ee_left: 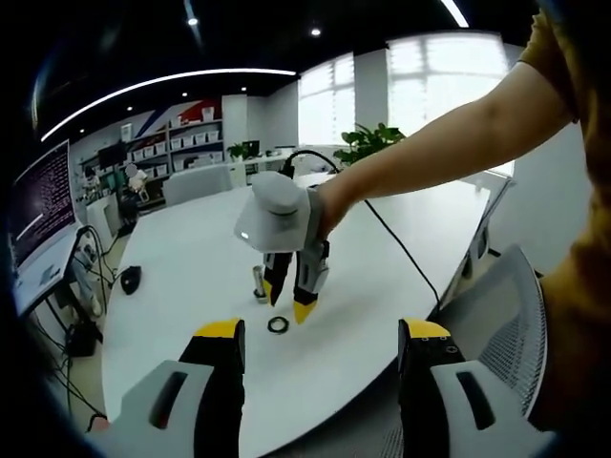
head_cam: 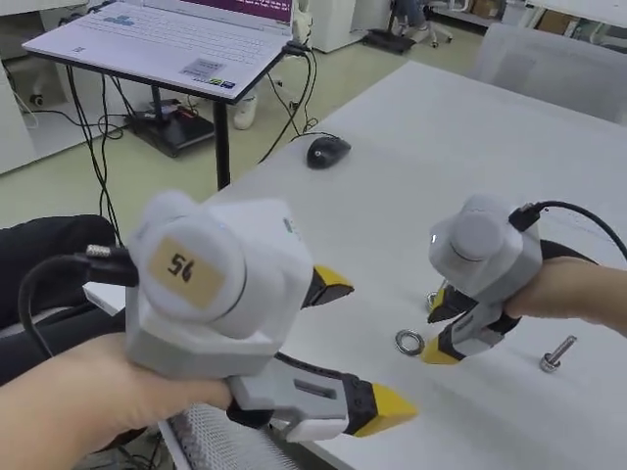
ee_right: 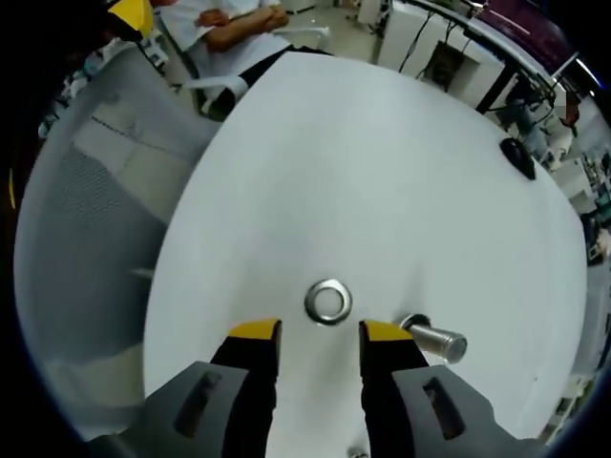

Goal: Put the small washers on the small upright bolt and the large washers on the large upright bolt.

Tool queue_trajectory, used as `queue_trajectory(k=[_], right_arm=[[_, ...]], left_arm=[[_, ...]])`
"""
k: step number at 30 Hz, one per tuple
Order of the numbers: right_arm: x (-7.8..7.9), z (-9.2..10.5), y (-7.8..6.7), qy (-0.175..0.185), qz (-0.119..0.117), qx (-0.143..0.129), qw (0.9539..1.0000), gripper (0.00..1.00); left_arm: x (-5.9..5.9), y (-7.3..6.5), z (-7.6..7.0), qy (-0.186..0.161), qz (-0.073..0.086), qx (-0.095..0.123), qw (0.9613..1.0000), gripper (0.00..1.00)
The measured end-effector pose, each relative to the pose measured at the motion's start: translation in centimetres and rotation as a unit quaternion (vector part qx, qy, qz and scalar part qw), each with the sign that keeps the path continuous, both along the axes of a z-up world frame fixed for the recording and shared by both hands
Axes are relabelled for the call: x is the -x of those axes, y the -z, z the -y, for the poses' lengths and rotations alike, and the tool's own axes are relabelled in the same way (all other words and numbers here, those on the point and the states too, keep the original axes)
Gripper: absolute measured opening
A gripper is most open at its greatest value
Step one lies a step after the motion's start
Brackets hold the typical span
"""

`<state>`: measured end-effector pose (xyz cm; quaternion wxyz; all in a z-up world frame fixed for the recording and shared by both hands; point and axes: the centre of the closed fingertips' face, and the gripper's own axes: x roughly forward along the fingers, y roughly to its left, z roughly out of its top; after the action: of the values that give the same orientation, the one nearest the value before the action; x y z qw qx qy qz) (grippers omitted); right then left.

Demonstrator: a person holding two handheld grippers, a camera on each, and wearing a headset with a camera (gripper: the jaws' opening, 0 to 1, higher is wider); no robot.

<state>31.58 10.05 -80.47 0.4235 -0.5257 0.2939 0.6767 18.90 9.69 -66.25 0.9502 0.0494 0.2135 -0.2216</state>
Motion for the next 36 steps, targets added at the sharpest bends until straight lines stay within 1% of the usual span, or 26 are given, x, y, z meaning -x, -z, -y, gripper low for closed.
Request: queue_trajectory(k=[4,8,13,14,15,17,21,26,34,35,36], right_arm=[[-0.1,-0.6,0.6,0.002,-0.001,0.004,1.0000,0.35],[0.4,-1.0,1.3,0.004,-0.005,0.008,0.9999,0.36],[0.3,-1.1,2.2,0.004,-0.009,0.018,0.9998,0.36],[0.2,-1.1,2.2,0.007,-0.018,0.020,0.9996,0.36],[-0.1,-1.3,2.1,0.010,-0.015,0.016,0.9997,0.37],[-0.2,-1.4,2.2,0.011,-0.021,0.016,0.9996,0.37],[-0.6,-1.6,2.2,0.010,-0.021,0.016,0.9996,0.32],[-0.6,-1.5,2.2,0.002,-0.013,0.023,0.9996,0.32],[-0.2,-1.3,2.1,0.002,-0.012,0.023,0.9997,0.31],[-0.3,-1.3,2.1,0.002,-0.012,0.024,0.9996,0.30],[-0.4,-1.3,2.1,-0.001,-0.008,0.025,0.9997,0.26]], left_arm=[[0.0,-0.1,-0.2,-0.004,0.004,0.001,1.0000,0.64],[0.2,0.1,-0.4,-0.008,0.002,0.003,1.0000,0.64],[0.4,0.4,-0.7,-0.014,-0.001,0.006,0.9999,0.64],[0.4,0.5,-0.7,-0.015,-0.002,0.007,0.9999,0.64],[0.4,0.5,-0.8,-0.016,-0.002,0.008,0.9998,0.64],[0.4,0.6,-0.8,-0.017,-0.003,0.010,0.9998,0.64],[0.3,0.9,-0.9,-0.020,-0.006,0.013,0.9997,0.64],[0.1,1.0,-0.8,-0.020,-0.007,0.016,0.9997,0.64],[-0.2,0.9,-0.9,-0.019,-0.005,0.013,0.9997,0.64],[-0.2,0.9,-0.9,-0.018,-0.005,0.013,0.9997,0.64],[-0.2,0.9,-0.9,-0.018,-0.005,0.013,0.9997,0.64]])
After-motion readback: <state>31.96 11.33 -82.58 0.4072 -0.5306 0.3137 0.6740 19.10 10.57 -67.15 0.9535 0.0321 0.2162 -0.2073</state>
